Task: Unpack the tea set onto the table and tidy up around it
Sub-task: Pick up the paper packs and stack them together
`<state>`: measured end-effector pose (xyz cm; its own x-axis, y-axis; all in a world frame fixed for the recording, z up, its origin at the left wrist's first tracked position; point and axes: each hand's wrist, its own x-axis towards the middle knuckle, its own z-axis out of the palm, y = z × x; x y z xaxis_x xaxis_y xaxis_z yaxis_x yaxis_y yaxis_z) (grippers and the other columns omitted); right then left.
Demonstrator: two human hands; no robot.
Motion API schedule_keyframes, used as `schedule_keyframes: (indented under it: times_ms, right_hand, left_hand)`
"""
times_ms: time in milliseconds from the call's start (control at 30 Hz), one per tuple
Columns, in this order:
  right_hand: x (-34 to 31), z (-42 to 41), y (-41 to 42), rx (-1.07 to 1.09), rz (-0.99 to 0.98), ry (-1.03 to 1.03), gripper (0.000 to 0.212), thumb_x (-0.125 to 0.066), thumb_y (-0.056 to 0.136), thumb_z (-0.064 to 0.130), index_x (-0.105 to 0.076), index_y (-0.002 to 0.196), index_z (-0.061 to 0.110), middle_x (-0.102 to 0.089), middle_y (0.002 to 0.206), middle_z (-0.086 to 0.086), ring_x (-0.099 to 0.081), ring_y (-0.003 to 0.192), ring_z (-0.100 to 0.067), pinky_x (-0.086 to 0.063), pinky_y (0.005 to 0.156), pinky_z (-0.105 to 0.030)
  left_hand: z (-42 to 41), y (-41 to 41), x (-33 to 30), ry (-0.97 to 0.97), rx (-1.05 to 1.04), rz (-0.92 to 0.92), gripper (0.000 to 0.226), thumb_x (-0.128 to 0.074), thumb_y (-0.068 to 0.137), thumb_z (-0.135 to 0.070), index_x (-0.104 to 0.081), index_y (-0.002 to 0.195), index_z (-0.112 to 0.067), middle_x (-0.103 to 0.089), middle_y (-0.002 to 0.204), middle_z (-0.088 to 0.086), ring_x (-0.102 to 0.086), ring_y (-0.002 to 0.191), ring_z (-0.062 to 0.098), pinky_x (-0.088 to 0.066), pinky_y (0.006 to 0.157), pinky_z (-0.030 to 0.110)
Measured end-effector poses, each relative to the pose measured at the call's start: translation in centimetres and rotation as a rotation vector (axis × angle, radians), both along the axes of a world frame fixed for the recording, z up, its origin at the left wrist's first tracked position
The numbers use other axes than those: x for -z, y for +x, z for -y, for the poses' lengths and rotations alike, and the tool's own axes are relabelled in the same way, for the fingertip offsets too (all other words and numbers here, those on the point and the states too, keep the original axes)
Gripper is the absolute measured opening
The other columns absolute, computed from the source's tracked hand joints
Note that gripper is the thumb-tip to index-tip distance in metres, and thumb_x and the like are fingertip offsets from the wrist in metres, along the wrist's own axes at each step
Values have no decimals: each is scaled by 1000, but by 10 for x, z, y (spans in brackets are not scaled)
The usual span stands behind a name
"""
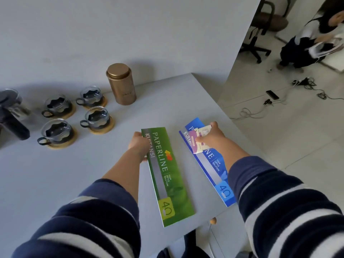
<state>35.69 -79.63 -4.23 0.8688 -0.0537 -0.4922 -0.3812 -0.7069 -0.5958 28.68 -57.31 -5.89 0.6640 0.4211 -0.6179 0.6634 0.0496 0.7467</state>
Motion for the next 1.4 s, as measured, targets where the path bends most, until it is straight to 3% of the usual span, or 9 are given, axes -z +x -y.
schedule_keyframes:
  times_ms: [133,333,567,733,867,1000,1100,1200,1400]
  right_hand:
    - [-22,-17,53,108,-11,211,70,-73,83,25,-29,135,8,-56,124,-11,-59,103,-22,-49,89,-31]
    - [-28,-64,141,79,-66,391,62,-69,85,20,-30,132,14,-62,120,-12,-64,108,-25,-51,96,-42]
    - [7,-113,225,-3,-129,417,71,-67,79,12,-25,136,14,-59,120,-13,-64,105,-30,-53,94,-47]
    - [36,-145,268,-53,9,294,60,-70,69,16,-50,126,14,-57,125,-10,-64,103,-29,-57,76,-35]
    - [43,-156,273,-137,43,195,71,-78,62,25,-51,126,14,-60,123,-8,-62,106,-30,-55,89,-44]
    - [49,-159,271,-139,139,224,39,-82,68,25,-68,102,14,-73,103,-8,-71,89,-26,-60,77,-41]
    - [49,-166,274,-128,223,235,38,-81,72,27,-68,106,14,-72,107,-7,-69,93,-24,-53,71,-30]
    - [45,-171,279,-74,288,216,64,-80,74,29,-52,129,12,-61,126,-7,-60,112,-27,-47,81,-32]
    - [41,-178,275,-137,291,154,30,-70,83,35,-67,107,18,-67,113,-5,-63,98,-24,-44,70,-28]
  left_hand:
    - [1,43,-12,22,-5,88,19,-40,93,-8,-44,107,-19,-67,99,12,-65,74,26,-58,63,40]
    - [2,127,-19,34,-107,173,16,-49,92,-20,-44,107,-25,-71,104,11,-71,91,29,-59,79,52]
    - [-15,225,-3,74,-266,162,22,-58,92,-26,-42,103,-18,-64,111,10,-67,98,28,-57,87,46]
    - [-27,261,15,50,-308,160,26,-60,91,-26,-55,112,-12,-68,112,9,-68,99,26,-57,87,43]
    - [-29,274,16,72,-307,156,31,-51,93,-17,-64,119,-8,-68,117,15,-66,104,32,-55,90,39]
    - [-26,282,10,85,-294,146,24,-54,85,-20,-68,92,-3,-68,99,22,-58,81,27,-53,84,42]
    - [-23,283,9,114,-378,93,22,-48,86,-20,-53,66,-13,-59,72,6,-56,71,23,-48,69,32]
    - [-24,285,10,187,-372,90,23,-48,88,-27,-59,74,-13,-70,91,10,-67,85,29,-57,81,36]
    - [-16,276,-1,166,-374,124,29,-48,91,-28,-65,97,-5,-68,101,13,-60,77,24,-46,67,28]
